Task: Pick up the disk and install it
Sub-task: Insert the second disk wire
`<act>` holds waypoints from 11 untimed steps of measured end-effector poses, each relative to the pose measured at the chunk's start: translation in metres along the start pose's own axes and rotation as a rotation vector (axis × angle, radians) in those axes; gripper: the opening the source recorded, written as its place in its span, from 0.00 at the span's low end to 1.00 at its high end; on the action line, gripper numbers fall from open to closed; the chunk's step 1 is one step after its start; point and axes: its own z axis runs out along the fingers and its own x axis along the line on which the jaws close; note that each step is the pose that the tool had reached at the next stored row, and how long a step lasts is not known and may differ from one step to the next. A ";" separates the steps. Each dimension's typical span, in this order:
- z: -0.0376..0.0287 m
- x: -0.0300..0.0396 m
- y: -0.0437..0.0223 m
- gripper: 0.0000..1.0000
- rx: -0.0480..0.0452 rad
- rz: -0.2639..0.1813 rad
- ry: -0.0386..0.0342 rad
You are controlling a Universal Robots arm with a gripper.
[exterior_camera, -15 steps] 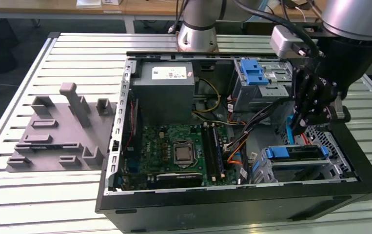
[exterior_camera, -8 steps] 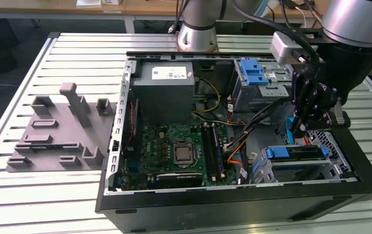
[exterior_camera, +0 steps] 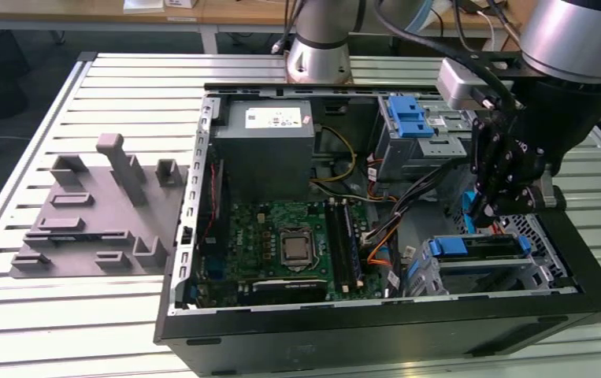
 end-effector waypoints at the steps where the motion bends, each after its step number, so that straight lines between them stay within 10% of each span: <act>1: 0.0000 0.0000 0.0000 0.16 0.0000 0.000 0.0000; 11: 0.0009 0.0049 -0.0003 0.16 -0.0002 0.000 -0.0034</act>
